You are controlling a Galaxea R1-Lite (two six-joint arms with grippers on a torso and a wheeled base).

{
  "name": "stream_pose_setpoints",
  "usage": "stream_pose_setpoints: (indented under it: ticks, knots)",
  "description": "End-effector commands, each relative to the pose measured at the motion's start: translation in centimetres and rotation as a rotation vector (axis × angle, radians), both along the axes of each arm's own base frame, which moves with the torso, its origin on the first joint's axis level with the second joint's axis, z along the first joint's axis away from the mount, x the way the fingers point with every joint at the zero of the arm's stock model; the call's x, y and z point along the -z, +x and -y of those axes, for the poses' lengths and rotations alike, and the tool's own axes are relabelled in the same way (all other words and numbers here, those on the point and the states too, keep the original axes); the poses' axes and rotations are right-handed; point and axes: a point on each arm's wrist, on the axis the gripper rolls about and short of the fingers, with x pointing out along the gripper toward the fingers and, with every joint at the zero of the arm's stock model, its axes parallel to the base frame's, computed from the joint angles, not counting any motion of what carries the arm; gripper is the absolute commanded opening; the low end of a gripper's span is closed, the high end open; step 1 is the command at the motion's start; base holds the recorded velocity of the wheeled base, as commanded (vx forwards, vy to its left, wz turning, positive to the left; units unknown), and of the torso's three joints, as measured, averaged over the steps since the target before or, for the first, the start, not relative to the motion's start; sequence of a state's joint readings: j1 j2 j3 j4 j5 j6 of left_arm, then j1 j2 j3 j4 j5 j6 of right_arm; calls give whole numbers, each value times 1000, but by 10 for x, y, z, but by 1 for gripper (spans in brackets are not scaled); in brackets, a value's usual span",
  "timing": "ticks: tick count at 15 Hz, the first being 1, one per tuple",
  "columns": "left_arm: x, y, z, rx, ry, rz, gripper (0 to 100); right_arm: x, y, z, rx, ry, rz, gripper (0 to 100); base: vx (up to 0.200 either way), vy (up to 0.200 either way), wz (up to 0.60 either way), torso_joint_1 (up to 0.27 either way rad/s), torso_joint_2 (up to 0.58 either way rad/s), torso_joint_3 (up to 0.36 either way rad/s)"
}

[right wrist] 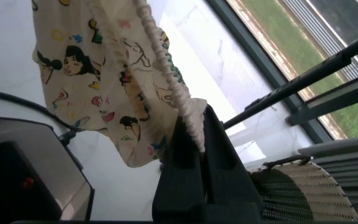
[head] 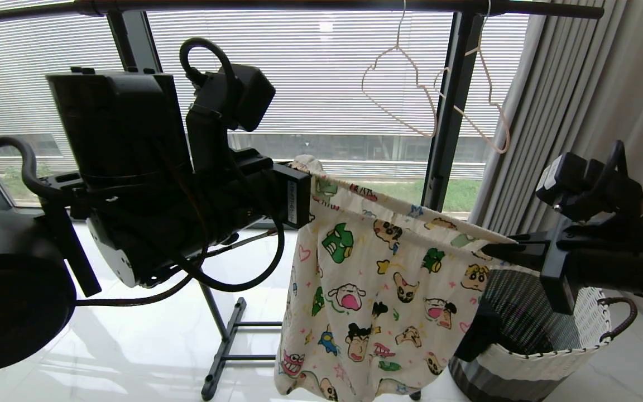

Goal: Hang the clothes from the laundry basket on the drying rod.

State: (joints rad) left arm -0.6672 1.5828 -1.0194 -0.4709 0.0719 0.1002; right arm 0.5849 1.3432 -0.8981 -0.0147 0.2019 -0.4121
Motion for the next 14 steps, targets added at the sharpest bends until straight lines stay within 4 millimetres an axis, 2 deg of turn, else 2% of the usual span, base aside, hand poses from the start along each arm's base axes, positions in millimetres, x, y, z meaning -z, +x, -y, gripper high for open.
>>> stream_pose_setpoints:
  ticks: [1,10,12,14]
  knots:
    - [5,8,12,15,10,-13,0,0,-24,-2,-75,8,11,0,0,0,0,0,0,0]
    - [8,5,16,27,11,-21,0,4,-23,-3,-71,2,1,0,0,0,0,0,0,0]
    - [10,-8,18,34,-18,-53,0,1,-10,2,-14,15,16,0,0,0,0,0,0,0]
    - [22,-28,22,19,-26,-109,0,-4,8,-1,35,63,24,0,0,0,0,0,0,0]
